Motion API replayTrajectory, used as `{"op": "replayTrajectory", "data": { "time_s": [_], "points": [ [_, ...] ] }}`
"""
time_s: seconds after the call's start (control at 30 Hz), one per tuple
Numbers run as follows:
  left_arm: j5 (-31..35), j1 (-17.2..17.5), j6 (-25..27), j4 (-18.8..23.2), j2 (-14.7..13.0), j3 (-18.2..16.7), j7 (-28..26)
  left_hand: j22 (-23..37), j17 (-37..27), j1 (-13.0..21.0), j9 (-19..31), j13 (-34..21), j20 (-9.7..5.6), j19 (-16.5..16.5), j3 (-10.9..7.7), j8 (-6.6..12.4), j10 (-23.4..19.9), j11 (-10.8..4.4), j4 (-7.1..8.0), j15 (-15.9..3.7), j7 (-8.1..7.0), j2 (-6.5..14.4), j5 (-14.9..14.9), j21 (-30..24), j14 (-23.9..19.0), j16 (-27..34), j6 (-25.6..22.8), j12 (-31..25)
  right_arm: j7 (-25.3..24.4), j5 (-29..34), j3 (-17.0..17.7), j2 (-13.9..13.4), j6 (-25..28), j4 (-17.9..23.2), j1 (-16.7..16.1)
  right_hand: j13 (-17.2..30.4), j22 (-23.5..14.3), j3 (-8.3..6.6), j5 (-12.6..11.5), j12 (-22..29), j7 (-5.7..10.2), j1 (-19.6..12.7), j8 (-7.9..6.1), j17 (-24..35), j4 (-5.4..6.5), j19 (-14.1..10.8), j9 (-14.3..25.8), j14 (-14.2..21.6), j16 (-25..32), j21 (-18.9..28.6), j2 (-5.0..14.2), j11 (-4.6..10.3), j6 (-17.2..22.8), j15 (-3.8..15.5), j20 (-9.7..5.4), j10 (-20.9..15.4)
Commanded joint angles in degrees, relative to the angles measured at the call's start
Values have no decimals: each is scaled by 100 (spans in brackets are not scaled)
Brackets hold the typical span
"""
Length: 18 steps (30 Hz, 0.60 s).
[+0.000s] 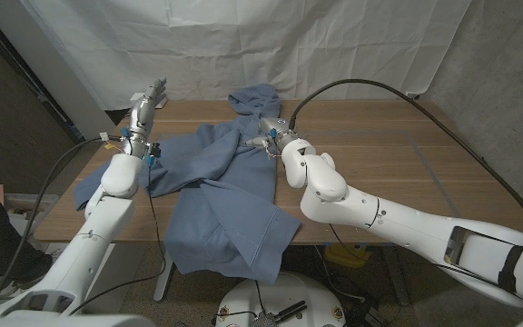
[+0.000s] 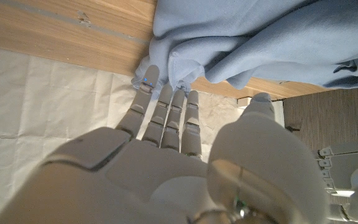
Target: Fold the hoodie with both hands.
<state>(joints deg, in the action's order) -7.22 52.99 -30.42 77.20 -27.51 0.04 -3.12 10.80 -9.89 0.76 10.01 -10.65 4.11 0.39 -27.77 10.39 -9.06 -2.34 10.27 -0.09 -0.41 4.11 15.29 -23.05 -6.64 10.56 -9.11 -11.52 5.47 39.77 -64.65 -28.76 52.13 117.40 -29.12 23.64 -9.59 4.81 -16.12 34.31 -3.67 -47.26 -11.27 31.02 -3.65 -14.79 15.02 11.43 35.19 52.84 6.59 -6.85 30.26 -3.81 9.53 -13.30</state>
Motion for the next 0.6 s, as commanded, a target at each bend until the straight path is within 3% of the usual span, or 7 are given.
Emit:
{"op": "replayTrajectory", "data": {
  "time_s": [0.03,0.1,0.13,0.3,0.37,0.4,0.6],
  "points": [
    [-77,-369,-44,-271,-47,263,345,21,-1,10,16,-2,49,19,-50,25,14,-7,4,-19,-50,521,15,36,-26,-6,-22,9,-1333,-771,956,-866,-1389,486,-1334,-113,-2,25,54,-25,23,-18,-108,-189,-31,-145,-10,134,-117,-59,-17,37,176,87,65,-141],
    [-85,-420,-57,-310,-49,292,382,21,-1,10,17,-2,49,18,-51,25,13,-3,4,-27,-51,521,15,38,-29,-5,-21,8,-1319,-1157,1167,-1111,-1928,473,-1422,-149,2,35,67,-34,24,11,-125,-248,-23,-191,-16,163,-157,-75,-29,50,219,106,96,-192],
    [-80,-439,-52,-321,-51,305,389,21,-1,10,17,-2,51,17,-51,24,13,-2,4,-24,-49,521,15,39,-30,-5,-19,8,-1372,-1047,1171,-1006,-1548,569,-1523,-174,4,43,76,-41,6,33,-139,-287,-16,-232,-19,187,-181,-82,-39,65,252,122,112,-226],
    [-79,-546,-64,-417,-47,375,450,21,-1,10,17,-2,53,13,-53,23,11,10,4,-26,-45,521,14,43,-24,-7,-18,7,-1321,-1787,1610,-1385,-2442,517,-1746,-266,14,51,92,-65,-11,51,-167,-440,-23,-365,-33,349,-249,-129,-64,99,327,195,162,-354],
    [-78,-586,-66,-452,-40,401,467,21,-1,10,17,-2,51,13,-53,25,10,3,4,-29,-56,521,14,45,-25,-7,-23,6,-1388,-2020,1811,-1315,-2263,612,-1963,-303,19,50,91,-78,-28,46,-188,-502,-32,-417,-39,393,-286,-154,-72,76,383,235,170,-398],
    [-77,-604,-69,-467,-37,413,475,21,-1,10,17,-2,53,11,-54,25,8,4,4,-28,-54,521,14,46,-24,-7,-22,5,-1480,-2183,1929,-1450,-2714,514,-2052,-314,20,49,91,-80,-36,46,-196,-521,-33,-431,-40,420,-293,-162,-72,71,405,242,172,-416],
    [-43,-687,-58,-522,-25,470,482,21,-1,10,17,-2,52,10,-56,23,10,7,5,-19,-51,521,13,50,-24,-8,-20,6,-1700,-2177,2095,-1556,-2638,742,-2409,-436,17,47,85,-95,-66,105,-245,-718,-6,-198,-57,522,-434,-392,-39,90,557,237,-109,-630]
  ]
}}
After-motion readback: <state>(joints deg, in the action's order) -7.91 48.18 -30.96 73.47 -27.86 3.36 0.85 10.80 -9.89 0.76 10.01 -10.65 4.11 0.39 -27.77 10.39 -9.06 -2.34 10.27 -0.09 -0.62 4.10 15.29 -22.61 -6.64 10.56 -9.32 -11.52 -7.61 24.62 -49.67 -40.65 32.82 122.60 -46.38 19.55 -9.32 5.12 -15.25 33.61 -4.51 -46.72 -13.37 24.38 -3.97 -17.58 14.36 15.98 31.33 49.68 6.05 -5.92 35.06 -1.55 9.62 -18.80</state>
